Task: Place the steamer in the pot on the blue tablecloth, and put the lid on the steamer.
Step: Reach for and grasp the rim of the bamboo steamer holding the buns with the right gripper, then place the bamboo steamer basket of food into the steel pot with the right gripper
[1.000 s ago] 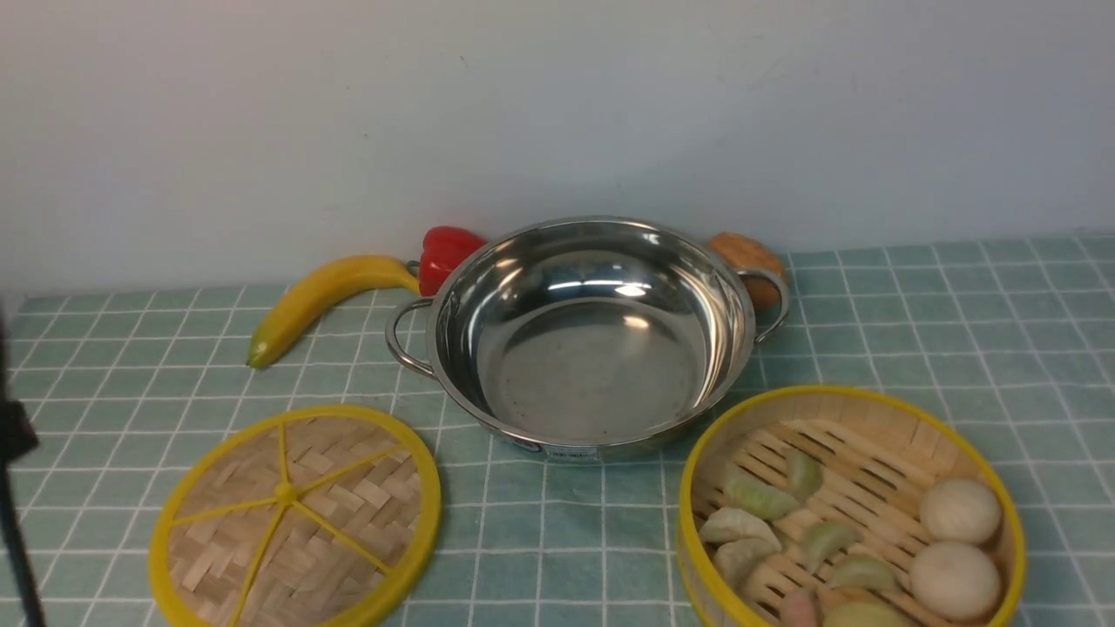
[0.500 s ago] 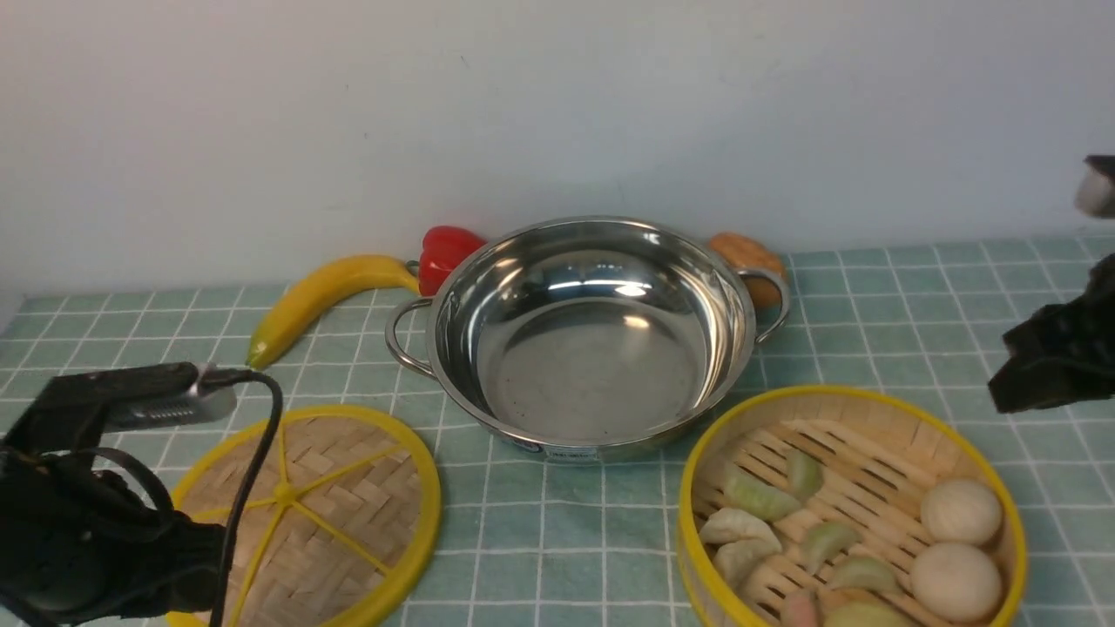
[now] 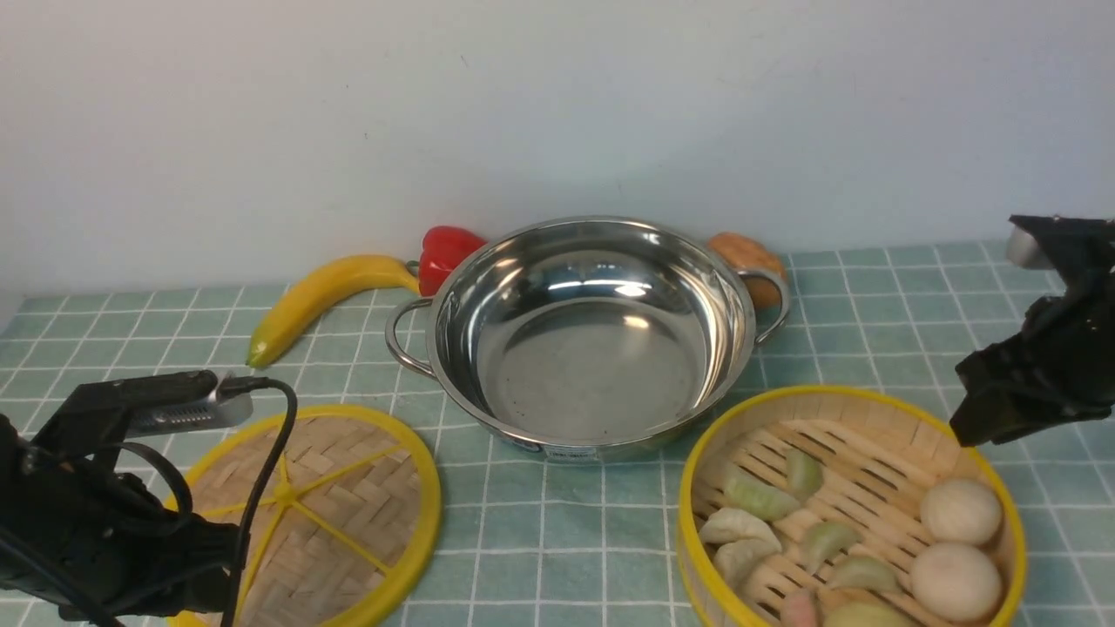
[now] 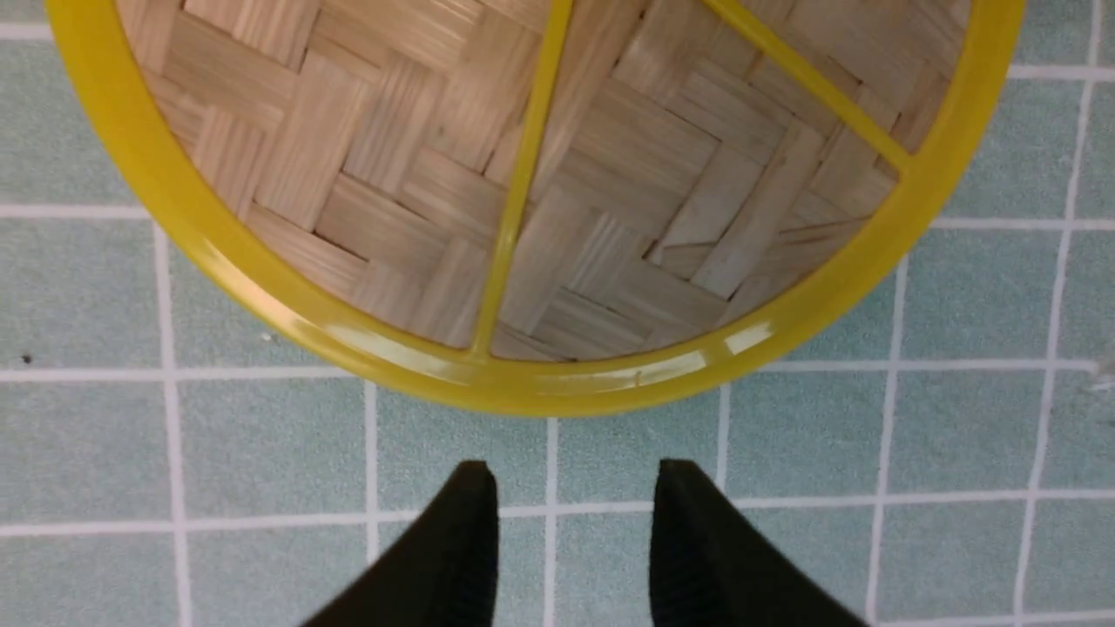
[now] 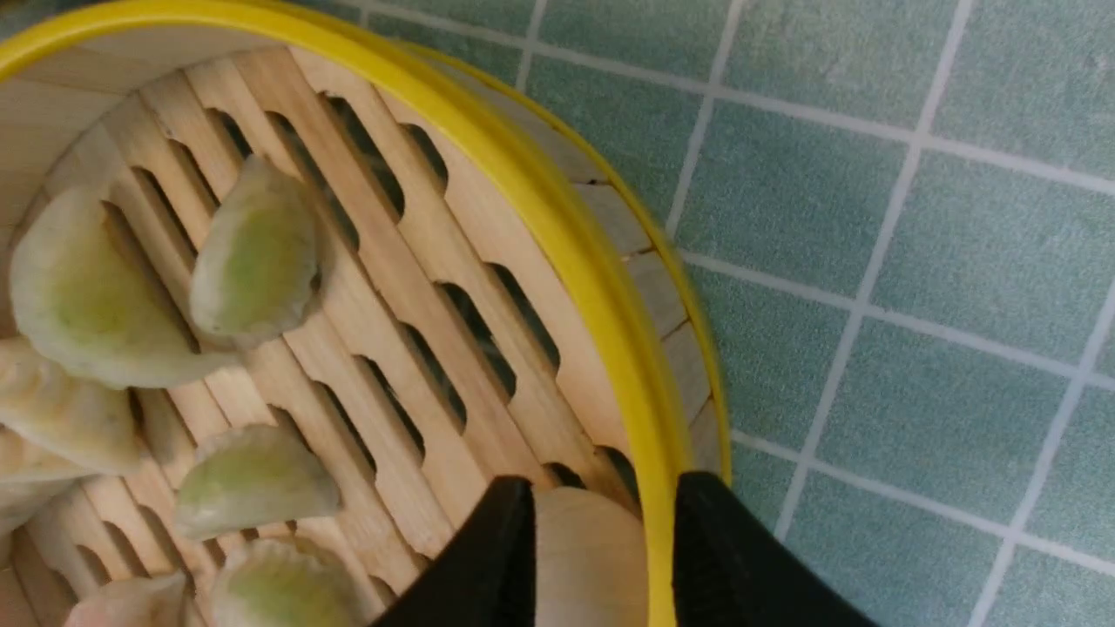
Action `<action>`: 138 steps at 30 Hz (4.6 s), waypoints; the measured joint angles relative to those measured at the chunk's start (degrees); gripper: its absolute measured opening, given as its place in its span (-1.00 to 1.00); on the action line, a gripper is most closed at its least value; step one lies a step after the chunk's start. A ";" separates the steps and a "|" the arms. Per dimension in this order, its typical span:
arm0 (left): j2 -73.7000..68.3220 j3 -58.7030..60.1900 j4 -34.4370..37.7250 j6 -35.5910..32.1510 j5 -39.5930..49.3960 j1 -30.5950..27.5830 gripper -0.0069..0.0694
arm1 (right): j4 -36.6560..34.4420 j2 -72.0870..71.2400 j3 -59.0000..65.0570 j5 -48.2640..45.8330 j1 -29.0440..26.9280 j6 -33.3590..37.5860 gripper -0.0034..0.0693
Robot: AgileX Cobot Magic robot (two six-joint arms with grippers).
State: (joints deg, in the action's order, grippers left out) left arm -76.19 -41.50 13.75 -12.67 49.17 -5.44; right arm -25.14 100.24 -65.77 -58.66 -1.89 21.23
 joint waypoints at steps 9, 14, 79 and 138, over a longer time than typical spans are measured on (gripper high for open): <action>0.00 0.00 0.57 0.00 -0.07 0.00 -0.18 | 0.00 2.17 -0.13 2.05 0.00 0.05 -0.24; 0.00 0.00 0.57 0.00 -0.14 0.00 -0.18 | 0.00 3.85 -0.19 2.53 0.00 0.05 -0.24; 0.00 0.00 0.63 0.00 -1.48 0.00 -0.18 | 17.99 -0.51 -0.56 -10.46 0.00 -14.78 -0.65; 0.00 0.00 0.63 0.00 -1.66 0.00 -0.18 | 12.18 33.17 -61.53 -13.06 19.40 -24.02 -0.65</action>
State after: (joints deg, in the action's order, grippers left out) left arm -76.19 -41.50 14.38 -12.67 47.51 -5.44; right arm -12.97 133.41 -127.30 -71.73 17.52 -2.79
